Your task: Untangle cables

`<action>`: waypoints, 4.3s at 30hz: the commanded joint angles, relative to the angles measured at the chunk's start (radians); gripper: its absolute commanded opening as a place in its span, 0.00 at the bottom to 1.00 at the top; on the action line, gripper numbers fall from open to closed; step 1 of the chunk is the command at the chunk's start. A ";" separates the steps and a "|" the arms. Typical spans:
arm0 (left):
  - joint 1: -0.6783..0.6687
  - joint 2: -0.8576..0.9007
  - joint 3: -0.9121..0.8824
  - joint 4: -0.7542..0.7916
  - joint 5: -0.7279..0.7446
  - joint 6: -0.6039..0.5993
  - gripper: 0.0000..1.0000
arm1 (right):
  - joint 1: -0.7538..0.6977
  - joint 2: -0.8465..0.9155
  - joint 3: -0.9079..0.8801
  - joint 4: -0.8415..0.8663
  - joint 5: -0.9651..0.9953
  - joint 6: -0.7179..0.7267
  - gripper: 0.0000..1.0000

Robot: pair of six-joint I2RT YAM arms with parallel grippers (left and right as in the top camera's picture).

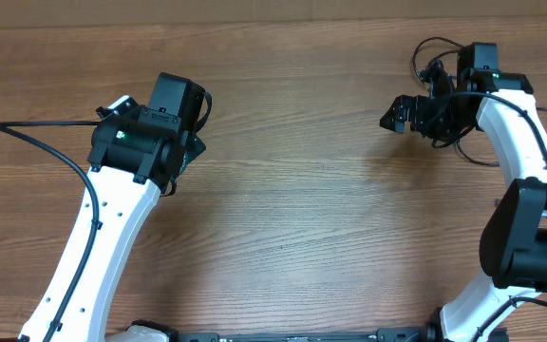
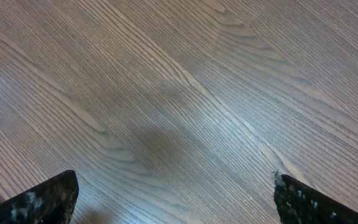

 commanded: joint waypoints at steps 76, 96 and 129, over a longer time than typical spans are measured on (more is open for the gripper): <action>0.206 -1.004 -1.490 1.696 0.473 0.670 1.00 | 0.001 -0.001 0.015 0.002 -0.013 0.000 1.00; 0.335 -1.390 -1.490 1.265 0.536 0.727 1.00 | 0.001 -0.001 0.015 0.002 -0.013 0.000 1.00; 0.346 -1.440 -1.490 1.265 0.521 0.976 1.00 | 0.001 -0.001 0.015 0.002 -0.013 0.000 1.00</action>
